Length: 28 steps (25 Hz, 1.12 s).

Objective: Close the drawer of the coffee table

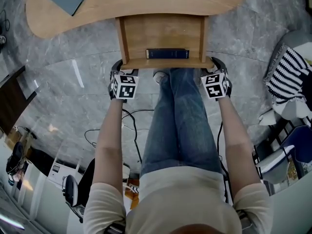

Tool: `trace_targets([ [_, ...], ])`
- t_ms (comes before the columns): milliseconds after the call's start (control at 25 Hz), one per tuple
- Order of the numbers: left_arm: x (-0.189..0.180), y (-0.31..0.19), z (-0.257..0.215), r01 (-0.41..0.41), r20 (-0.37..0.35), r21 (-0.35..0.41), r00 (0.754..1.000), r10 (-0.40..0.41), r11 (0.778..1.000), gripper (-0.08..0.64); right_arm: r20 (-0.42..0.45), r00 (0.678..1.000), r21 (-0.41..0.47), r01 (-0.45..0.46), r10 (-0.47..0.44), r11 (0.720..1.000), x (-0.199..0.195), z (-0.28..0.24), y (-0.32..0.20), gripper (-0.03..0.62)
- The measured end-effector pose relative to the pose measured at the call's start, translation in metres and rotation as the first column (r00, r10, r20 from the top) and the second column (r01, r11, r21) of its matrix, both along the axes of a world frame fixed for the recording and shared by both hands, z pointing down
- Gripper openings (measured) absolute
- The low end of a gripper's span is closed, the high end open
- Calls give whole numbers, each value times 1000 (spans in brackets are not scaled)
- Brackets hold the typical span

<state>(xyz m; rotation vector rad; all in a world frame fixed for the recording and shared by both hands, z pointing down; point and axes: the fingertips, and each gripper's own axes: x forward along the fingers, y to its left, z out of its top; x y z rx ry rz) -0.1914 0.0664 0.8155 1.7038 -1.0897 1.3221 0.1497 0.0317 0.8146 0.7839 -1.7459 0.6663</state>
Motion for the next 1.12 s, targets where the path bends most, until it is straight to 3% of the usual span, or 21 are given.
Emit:
trace_targets([
  [1120, -7, -53, -3, -27, 32, 40, 999, 25, 999, 276, 23, 1000, 33, -4, 4, 999, -6, -4, -48, 215],
])
